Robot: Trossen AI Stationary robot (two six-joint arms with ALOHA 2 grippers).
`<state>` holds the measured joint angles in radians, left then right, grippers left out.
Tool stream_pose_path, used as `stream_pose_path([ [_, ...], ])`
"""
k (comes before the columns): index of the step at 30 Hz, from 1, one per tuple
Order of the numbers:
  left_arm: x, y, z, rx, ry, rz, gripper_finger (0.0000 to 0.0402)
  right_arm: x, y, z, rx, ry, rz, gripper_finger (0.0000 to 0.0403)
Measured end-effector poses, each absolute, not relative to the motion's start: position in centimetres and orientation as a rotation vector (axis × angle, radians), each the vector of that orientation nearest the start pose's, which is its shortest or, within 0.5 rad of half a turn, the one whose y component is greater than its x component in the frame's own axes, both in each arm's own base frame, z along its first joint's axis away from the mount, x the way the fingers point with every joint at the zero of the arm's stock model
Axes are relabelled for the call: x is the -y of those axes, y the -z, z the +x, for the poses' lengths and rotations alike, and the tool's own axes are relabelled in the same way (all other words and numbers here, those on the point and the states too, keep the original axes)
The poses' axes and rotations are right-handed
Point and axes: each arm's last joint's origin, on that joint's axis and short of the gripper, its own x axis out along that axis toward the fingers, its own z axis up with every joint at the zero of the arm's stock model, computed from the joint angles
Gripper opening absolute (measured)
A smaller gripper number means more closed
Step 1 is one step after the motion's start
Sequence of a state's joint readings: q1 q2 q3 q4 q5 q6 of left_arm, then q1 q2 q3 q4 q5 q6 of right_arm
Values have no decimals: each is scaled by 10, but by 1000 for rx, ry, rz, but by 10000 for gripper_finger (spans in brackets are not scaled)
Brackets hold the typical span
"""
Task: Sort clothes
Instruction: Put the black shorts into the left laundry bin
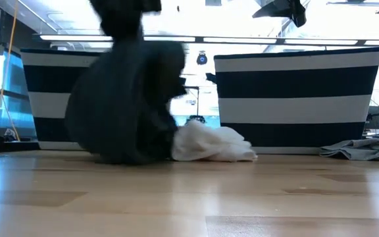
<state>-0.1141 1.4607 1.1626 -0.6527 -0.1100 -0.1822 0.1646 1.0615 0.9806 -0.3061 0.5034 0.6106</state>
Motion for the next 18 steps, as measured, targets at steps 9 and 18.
stream_pose_path([
  [9, 8, -445, 279, -390, -359, 160, 6, -23, -339, 226, -263, 427, 436, 239],
  [18, -50, -541, 226, -281, -828, 510, 6, -23, -339, 226, -262, 428, 443, 239],
])
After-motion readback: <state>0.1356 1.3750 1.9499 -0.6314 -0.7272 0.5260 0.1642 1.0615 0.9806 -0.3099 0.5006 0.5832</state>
